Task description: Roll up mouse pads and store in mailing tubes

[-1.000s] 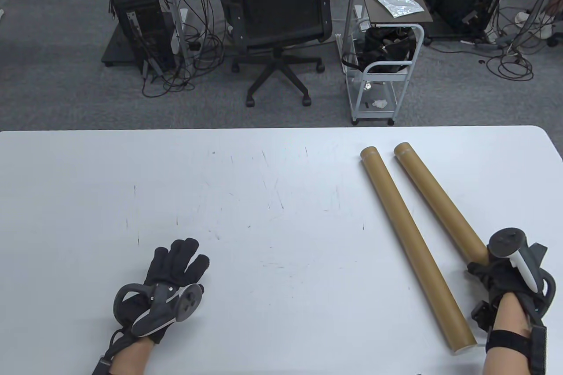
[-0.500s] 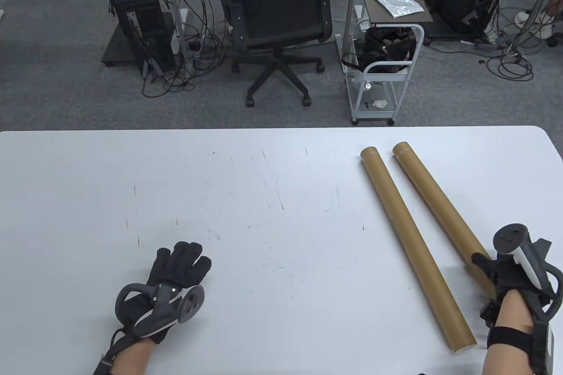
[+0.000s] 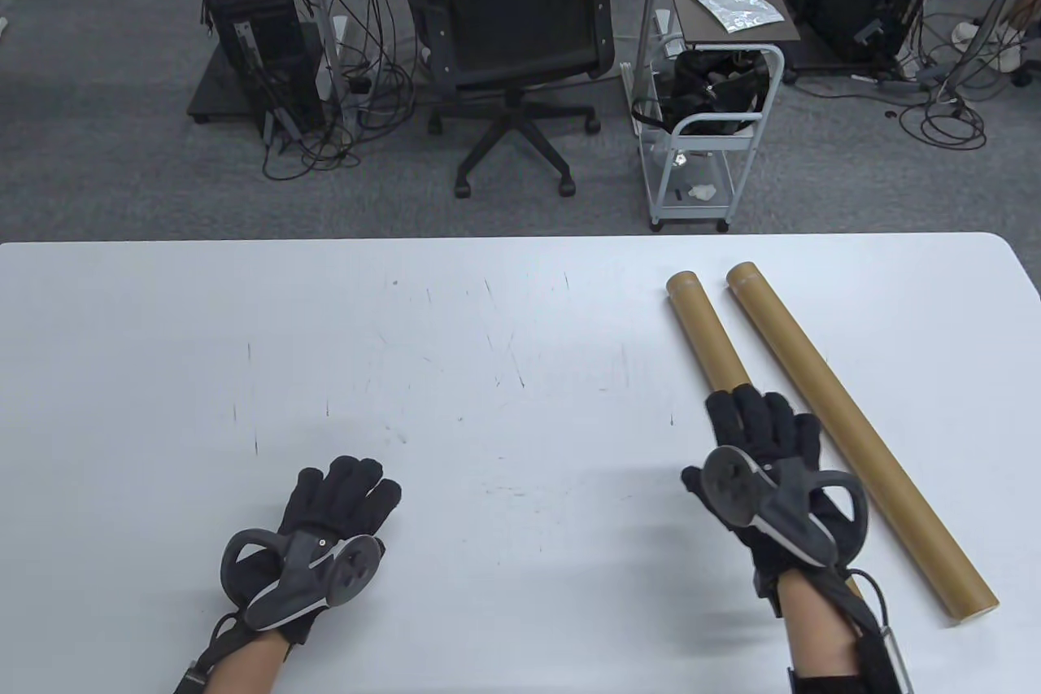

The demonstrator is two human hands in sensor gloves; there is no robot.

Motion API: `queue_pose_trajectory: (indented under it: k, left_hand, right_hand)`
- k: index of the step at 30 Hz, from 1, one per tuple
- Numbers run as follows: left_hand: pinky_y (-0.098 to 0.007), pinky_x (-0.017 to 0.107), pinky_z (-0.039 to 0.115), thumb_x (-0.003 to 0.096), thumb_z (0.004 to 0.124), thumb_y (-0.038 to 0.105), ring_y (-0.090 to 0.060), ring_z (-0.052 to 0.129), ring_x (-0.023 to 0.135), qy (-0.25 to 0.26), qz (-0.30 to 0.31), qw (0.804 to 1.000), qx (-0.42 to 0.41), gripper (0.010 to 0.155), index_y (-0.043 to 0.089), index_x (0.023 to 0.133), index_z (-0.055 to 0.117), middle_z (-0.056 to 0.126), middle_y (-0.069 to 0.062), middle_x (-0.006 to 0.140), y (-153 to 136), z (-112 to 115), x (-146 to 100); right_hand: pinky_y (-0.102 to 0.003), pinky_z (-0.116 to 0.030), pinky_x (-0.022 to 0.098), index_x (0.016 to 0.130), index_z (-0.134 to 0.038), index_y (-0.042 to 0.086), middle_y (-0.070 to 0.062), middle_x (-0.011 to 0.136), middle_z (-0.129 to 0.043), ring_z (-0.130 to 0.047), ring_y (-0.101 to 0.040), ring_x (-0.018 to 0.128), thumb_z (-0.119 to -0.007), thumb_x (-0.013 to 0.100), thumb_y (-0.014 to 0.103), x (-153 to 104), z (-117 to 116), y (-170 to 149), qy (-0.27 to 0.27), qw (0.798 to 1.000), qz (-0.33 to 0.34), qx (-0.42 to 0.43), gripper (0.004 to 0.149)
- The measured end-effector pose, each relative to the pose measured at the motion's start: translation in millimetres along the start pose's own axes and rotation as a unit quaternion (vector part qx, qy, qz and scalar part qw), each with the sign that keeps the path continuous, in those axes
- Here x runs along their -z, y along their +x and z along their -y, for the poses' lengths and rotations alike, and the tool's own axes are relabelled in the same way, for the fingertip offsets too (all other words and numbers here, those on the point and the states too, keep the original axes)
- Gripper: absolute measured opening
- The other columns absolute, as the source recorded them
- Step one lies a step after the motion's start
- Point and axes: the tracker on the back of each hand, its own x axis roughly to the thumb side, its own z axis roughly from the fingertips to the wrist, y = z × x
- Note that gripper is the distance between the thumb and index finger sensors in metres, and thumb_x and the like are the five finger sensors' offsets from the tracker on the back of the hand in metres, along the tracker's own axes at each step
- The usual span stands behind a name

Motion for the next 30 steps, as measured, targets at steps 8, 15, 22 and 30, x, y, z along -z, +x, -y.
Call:
queue_pose_trajectory:
  k: [8,15,22,30]
  left_hand:
    - [-0.052,0.091,0.037,0.0304,0.065,0.074,-0.023,0.025,0.121,-0.023,0.027,0.999,0.007,0.091,0.050,0.106,0.021,0.017,0.011,0.122,6.9,6.0,-0.9]
    - [-0.055,0.090,0.033,0.0312,0.059,0.076,-0.025,0.020,0.120,-0.036,0.016,0.999,-0.008,0.087,0.051,0.107,0.026,0.021,0.010,0.124,3.9,7.5,0.7]
    - [-0.054,0.091,0.033,0.0312,0.059,0.076,-0.023,0.020,0.121,-0.038,0.021,0.999,-0.008,0.086,0.051,0.107,0.027,0.021,0.012,0.124,3.9,7.7,0.7]
    - [-0.053,0.091,0.035,0.0310,0.059,0.076,-0.022,0.024,0.121,-0.037,0.023,0.999,-0.012,0.085,0.052,0.107,0.030,0.025,0.012,0.124,3.0,9.0,0.0]
  right_hand:
    - [-0.060,-0.022,0.079,0.111,-0.022,0.029,-0.003,0.122,-0.021,-0.019,-0.037,0.111,-0.051,0.039,0.064,-19.2,-35.0,71.5,-0.007,0.995,0.093,-0.047,0.085]
    - [-0.056,-0.017,0.079,0.110,-0.021,0.034,0.004,0.121,-0.019,-0.013,-0.030,0.111,-0.042,0.039,0.066,-27.3,-62.3,66.9,0.034,0.988,0.126,-0.082,0.081]
    - [-0.056,-0.016,0.079,0.110,-0.021,0.034,0.004,0.121,-0.019,-0.013,-0.030,0.111,-0.045,0.039,0.066,-24.4,-64.9,58.9,0.038,0.991,0.113,-0.066,0.081]
    - [-0.055,-0.017,0.079,0.110,-0.021,0.034,0.003,0.121,-0.019,-0.013,-0.031,0.111,-0.048,0.039,0.065,-21.6,-72.6,49.2,0.057,0.993,0.089,-0.045,0.082]
